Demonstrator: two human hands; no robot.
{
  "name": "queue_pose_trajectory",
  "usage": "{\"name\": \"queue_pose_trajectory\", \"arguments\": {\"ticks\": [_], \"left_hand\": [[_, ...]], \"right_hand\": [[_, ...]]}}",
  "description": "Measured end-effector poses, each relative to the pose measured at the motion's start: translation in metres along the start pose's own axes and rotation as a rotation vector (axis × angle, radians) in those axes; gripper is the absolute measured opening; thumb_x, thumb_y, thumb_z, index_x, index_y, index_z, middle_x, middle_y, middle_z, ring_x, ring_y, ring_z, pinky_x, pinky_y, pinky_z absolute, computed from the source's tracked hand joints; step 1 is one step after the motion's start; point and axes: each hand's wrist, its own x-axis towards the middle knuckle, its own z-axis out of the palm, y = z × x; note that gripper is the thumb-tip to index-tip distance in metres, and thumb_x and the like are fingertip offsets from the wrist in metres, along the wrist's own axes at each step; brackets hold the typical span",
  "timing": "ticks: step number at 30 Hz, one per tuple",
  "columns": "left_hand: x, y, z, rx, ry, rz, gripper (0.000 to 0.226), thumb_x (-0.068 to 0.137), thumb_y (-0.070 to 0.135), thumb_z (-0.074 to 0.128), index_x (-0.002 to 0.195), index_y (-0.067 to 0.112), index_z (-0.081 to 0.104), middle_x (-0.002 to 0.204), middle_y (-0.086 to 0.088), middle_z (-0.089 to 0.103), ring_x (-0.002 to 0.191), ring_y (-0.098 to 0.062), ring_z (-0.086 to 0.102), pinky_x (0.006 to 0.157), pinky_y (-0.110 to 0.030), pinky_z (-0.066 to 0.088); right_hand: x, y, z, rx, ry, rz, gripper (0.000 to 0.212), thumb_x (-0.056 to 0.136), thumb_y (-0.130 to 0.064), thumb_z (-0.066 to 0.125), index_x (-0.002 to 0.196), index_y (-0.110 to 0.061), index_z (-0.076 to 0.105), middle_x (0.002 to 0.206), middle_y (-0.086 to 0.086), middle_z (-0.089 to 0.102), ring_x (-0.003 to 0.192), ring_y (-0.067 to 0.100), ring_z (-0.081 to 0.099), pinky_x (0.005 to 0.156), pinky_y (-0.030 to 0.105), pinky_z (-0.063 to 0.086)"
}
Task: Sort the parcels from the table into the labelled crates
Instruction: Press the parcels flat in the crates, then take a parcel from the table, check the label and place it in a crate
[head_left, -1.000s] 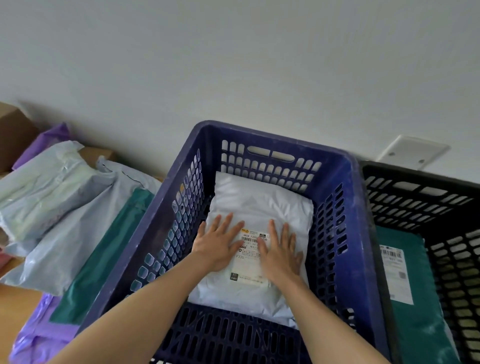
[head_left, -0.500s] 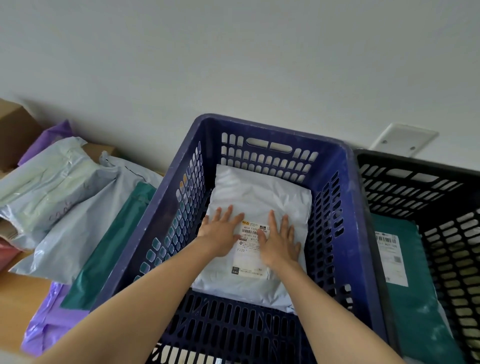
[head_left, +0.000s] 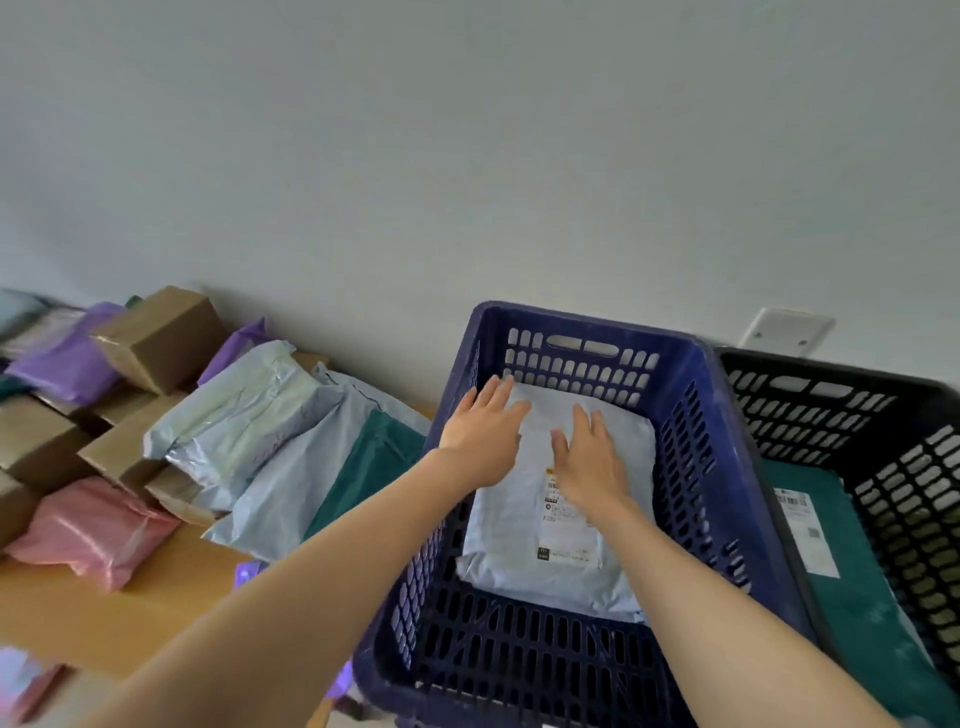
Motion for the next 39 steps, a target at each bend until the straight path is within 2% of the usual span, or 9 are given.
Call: {"name": "queue_pose_trajectory", "arguments": {"ticks": [5,10,16,20,24,27,32,39], "left_hand": [[-0.048,-0.028,-0.05,-0.014,0.112,-0.013,0.051,0.101,0.019,0.037,0.15,0.021,0.022,0.161,-0.01,0.0,0.149,-0.026,-0.003,0.12,-0.04,0.007],[-0.104,-0.072,-0.085,-0.003,0.164,-0.058,0.05,0.102,0.018,0.032,0.151,0.02,0.02,0.161,-0.011,-0.001,0.149,-0.026,0.0,0.119,-0.039,0.01],[-0.175,-0.141,-0.109,-0.014,0.233,-0.138,0.052,0.1,0.021,0.039,0.15,0.023,0.023,0.16,-0.011,0.008,0.148,-0.026,0.008,0.117,-0.039,0.016],[-0.212,-0.183,-0.113,-0.025,0.258,-0.211,0.051,0.099,0.03,0.043,0.148,0.024,0.029,0.158,-0.009,0.018,0.145,-0.025,0.018,0.114,-0.037,0.026],[-0.241,-0.213,-0.11,-0.023,0.235,-0.251,0.052,0.099,0.027,0.044,0.148,0.023,0.029,0.153,-0.004,0.028,0.141,-0.022,0.026,0.107,-0.031,0.03],[-0.254,-0.229,-0.103,-0.046,0.226,-0.277,0.052,0.098,0.026,0.045,0.148,0.024,0.029,0.151,-0.003,0.032,0.139,-0.021,0.03,0.104,-0.031,0.035],[-0.258,-0.252,-0.083,-0.065,0.198,-0.323,0.051,0.099,0.027,0.046,0.147,0.025,0.03,0.149,-0.004,0.035,0.136,-0.024,0.035,0.102,-0.034,0.038],[-0.235,-0.298,-0.053,-0.09,0.113,-0.368,0.052,0.097,0.026,0.048,0.147,0.028,0.031,0.149,0.0,0.036,0.135,-0.024,0.038,0.091,-0.035,0.046]], "right_hand": [[-0.031,-0.051,-0.021,0.126,0.095,-0.031,0.054,0.104,-0.033,0.031,0.152,-0.014,0.019,0.16,0.007,0.015,0.146,0.025,0.019,0.115,0.045,0.027],[-0.068,-0.106,-0.026,0.175,0.178,-0.134,0.05,0.104,-0.031,0.032,0.149,-0.011,0.027,0.157,0.008,0.024,0.142,0.026,0.028,0.112,0.043,0.032],[-0.114,-0.18,-0.007,0.201,0.25,-0.331,0.04,0.103,-0.023,0.035,0.141,-0.011,0.039,0.147,0.005,0.039,0.127,0.025,0.045,0.095,0.039,0.043],[-0.135,-0.216,0.009,0.189,0.225,-0.383,0.04,0.103,-0.026,0.036,0.139,-0.011,0.04,0.146,0.006,0.04,0.127,0.025,0.046,0.096,0.04,0.042],[-0.152,-0.236,0.026,0.183,0.159,-0.393,0.043,0.103,-0.027,0.036,0.143,-0.011,0.037,0.147,0.007,0.038,0.127,0.025,0.046,0.099,0.039,0.042],[-0.159,-0.244,0.04,0.174,0.119,-0.371,0.042,0.103,-0.026,0.037,0.142,-0.011,0.037,0.144,0.008,0.04,0.124,0.027,0.049,0.098,0.041,0.044],[-0.158,-0.25,0.073,0.143,0.048,-0.338,0.043,0.102,-0.026,0.039,0.142,-0.01,0.036,0.144,0.007,0.04,0.126,0.026,0.046,0.096,0.039,0.043],[-0.122,-0.262,0.118,0.161,-0.037,-0.265,0.045,0.101,-0.024,0.039,0.144,-0.009,0.035,0.146,0.009,0.039,0.127,0.028,0.045,0.096,0.039,0.042]]}}
